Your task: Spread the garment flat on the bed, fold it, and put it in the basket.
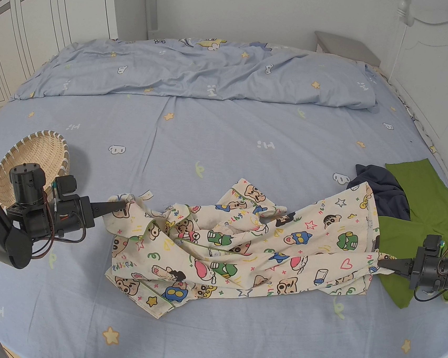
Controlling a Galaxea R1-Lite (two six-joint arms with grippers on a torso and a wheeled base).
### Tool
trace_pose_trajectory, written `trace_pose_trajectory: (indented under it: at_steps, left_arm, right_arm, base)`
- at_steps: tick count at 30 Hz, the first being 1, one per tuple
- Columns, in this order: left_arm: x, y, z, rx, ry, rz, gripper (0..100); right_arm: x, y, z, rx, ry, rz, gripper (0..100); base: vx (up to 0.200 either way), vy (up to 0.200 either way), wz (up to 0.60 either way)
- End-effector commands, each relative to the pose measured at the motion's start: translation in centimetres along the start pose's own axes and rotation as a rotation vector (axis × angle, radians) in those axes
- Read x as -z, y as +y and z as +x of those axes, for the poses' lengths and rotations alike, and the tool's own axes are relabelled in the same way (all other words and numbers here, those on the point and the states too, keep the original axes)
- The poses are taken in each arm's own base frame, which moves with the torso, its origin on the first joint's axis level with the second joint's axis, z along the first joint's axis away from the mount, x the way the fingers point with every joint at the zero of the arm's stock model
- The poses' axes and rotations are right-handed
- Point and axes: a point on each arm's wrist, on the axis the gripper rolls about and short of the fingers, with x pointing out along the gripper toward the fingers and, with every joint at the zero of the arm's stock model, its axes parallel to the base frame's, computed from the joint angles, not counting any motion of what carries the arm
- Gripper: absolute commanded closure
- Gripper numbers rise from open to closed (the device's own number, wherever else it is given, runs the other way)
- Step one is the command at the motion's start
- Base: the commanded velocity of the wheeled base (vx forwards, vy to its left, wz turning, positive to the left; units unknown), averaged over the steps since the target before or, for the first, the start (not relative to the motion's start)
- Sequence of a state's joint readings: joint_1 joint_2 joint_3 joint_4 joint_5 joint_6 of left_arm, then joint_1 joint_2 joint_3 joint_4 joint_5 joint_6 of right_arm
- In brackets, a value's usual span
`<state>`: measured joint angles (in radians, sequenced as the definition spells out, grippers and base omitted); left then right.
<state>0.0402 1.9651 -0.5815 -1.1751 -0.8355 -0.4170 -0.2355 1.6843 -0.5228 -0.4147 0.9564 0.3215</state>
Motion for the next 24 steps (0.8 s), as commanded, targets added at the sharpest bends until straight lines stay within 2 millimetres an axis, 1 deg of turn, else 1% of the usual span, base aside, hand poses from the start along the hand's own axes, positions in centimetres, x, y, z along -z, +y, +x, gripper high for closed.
trace_pose_trajectory:
  at_steps: [1,3,5,6,7,14,16,20,23,24]
  left_arm:
    - [-0.4,1.6,1.4,-0.001,-0.004,0.001,100]
    - [-0.4,2.1,1.8,-0.003,-0.005,0.001,100]
    - [-0.4,2.1,1.8,-0.003,-0.005,0.001,100]
    - [-0.3,3.2,2.5,-0.010,-0.002,-0.006,100]
    - [-0.3,3.6,2.8,-0.012,-0.001,-0.007,100]
    - [0.1,4.1,3.3,-0.013,0.005,-0.013,100]
    - [-0.3,3.9,3.2,-0.011,-0.004,-0.003,100]
    - [-0.4,3.9,2.8,-0.020,-0.006,-0.008,100]
    - [-1.3,2.9,1.5,-0.025,-0.034,-0.006,100]
    - [-1.4,2.8,1.3,-0.027,-0.037,-0.010,100]
  right_arm:
    - [0.0,0.0,0.0,0.001,0.001,0.000,100]
    - [0.0,0.0,0.0,0.001,0.001,0.000,100]
    - [0.0,0.0,0.0,-0.001,0.002,0.000,100]
    - [0.0,0.0,0.0,-0.001,0.002,0.000,100]
    - [0.0,0.0,0.0,0.001,0.001,-0.001,100]
    - [0.0,-0.1,0.1,0.001,0.002,-0.002,100]
    - [0.1,-0.1,0.1,0.001,0.003,0.000,100]
    - [0.1,-0.1,0.1,0.001,0.005,-0.001,100]
    - [0.1,-0.1,0.1,0.001,0.004,-0.001,100]
    - [0.1,-0.1,0.1,-0.001,0.006,-0.001,100]
  base:
    - [0.000,0.000,0.00]
    - [0.000,0.000,0.00]
    - [0.000,0.000,0.00]
    - [0.000,0.000,0.00]
    - [0.000,0.000,0.00]
    - [0.000,0.000,0.00]
    - [0.000,0.000,0.00]
    - [0.000,0.000,0.00]
    - [0.000,0.000,0.00]
    - [0.000,0.000,0.00]
